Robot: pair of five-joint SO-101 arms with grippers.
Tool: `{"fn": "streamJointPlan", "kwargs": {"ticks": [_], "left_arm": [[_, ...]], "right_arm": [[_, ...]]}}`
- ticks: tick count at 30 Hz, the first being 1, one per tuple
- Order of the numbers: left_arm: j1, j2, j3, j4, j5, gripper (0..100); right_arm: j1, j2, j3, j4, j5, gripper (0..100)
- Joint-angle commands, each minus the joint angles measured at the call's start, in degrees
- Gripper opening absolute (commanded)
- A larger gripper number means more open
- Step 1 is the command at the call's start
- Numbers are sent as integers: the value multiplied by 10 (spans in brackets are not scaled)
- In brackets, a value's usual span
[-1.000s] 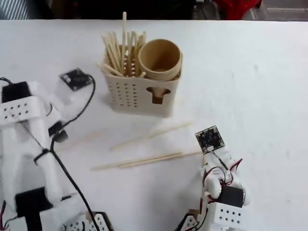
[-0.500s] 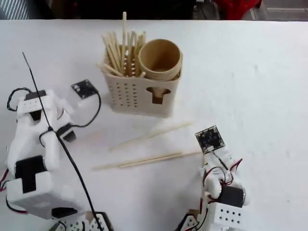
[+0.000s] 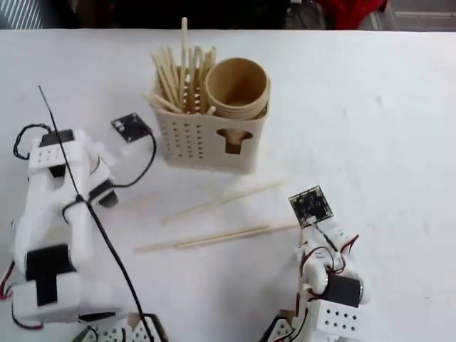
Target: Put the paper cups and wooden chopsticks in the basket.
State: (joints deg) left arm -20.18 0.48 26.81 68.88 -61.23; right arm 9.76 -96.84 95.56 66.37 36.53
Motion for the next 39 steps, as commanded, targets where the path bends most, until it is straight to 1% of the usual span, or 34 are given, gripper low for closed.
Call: {"fn": "streamJointPlan", "kwargs": {"ticks": [1,3,5,9,11,13,15,17,19,21,23,26,27,30,31,34,37,39], "left_arm": [[36,-105,26,60,-22,188],[41,-115,63,24,-21,188],[38,-110,94,-33,-21,188],[27,-70,126,-135,-21,190],[22,-36,124,-168,-21,190],[22,5,104,-178,-21,189],[22,47,73,-171,-20,188],[21,79,32,-129,-20,186],[22,102,-3,-84,-25,164],[22,116,-25,-58,-22,143],[19,112,-45,-50,-20,138],[9,74,-71,-42,21,140],[9,57,-75,-25,25,140],[24,13,-72,54,-12,140],[28,4,-64,67,-15,140],[33,-9,-26,67,-18,140],[41,-15,22,66,-44,140],[49,-15,51,46,-50,140]], "right_arm": [[-1,-4,-2,-1,4,87],[-1,-4,-2,-1,4,87],[0,-4,-2,-1,4,87],[0,-4,-2,-1,4,87],[0,-4,-2,-1,4,87],[0,-4,-2,-1,4,87],[0,-4,-2,-1,4,87],[0,-4,-2,-1,4,87],[0,-4,-2,-1,4,87],[0,-4,-2,-1,4,87],[0,-4,-2,-1,4,87],[-1,-4,-2,-1,4,87],[-1,-4,-2,-1,4,87],[-1,-4,-2,-1,4,87],[-1,-4,-2,-1,4,87],[-1,-4,-2,-1,4,87],[-1,-4,-2,-1,4,87],[-1,-4,-2,-1,4,87]]}}
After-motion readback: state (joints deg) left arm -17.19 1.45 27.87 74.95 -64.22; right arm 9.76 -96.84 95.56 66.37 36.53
